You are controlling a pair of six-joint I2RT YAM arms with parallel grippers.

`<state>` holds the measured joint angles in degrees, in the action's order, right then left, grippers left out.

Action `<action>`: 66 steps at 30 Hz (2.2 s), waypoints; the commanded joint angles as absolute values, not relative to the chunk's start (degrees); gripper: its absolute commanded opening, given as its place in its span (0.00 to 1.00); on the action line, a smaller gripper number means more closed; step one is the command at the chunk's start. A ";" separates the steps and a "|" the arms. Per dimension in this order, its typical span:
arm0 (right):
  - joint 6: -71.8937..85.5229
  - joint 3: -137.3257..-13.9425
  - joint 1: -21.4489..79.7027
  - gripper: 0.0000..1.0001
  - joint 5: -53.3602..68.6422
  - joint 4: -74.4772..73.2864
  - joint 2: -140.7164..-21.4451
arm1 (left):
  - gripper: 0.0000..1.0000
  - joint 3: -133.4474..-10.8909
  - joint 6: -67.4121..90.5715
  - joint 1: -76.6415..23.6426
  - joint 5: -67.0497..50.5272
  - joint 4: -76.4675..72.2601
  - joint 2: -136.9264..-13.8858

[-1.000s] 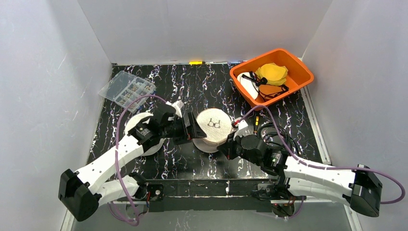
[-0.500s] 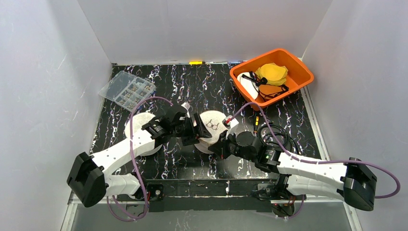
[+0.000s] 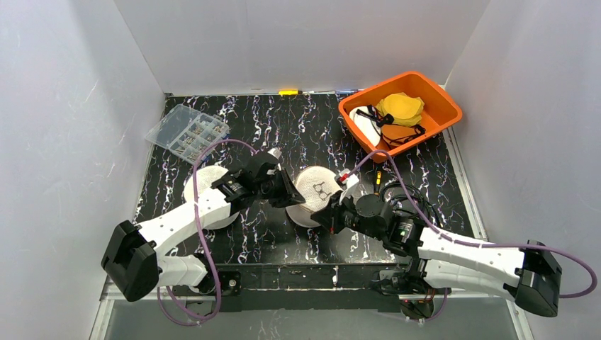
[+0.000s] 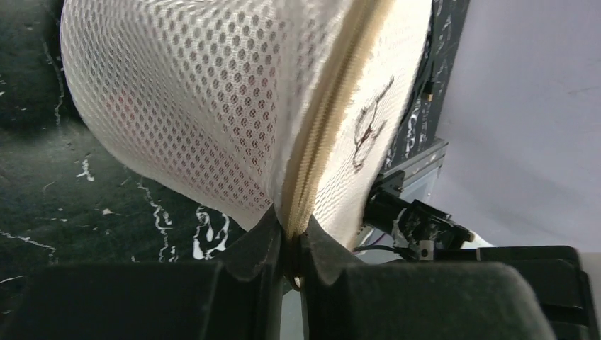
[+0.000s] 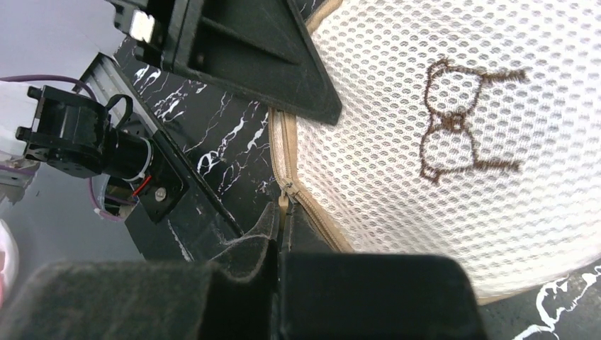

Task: Unzip the laundry bag and remove the bra
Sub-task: Unzip the laundry bag at the center of the board.

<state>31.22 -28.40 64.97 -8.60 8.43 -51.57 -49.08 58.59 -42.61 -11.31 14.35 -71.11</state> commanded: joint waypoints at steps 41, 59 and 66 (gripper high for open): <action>33.37 -30.91 65.26 0.01 -14.19 6.17 -47.92 | 0.80 -54.05 43.25 -33.05 -21.76 21.73 -69.46; 32.63 -35.24 65.35 0.01 -8.04 15.03 -58.46 | 0.91 -46.82 56.85 -35.29 -21.63 13.71 -61.25; 32.69 -35.35 65.47 0.01 -8.45 13.21 -57.21 | 0.73 -48.73 58.14 -35.85 -24.41 8.23 -70.17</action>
<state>33.01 -32.49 65.28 -8.71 10.92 -58.63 -46.63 57.23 -35.29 -21.91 11.73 -67.51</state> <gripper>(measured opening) 0.042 0.783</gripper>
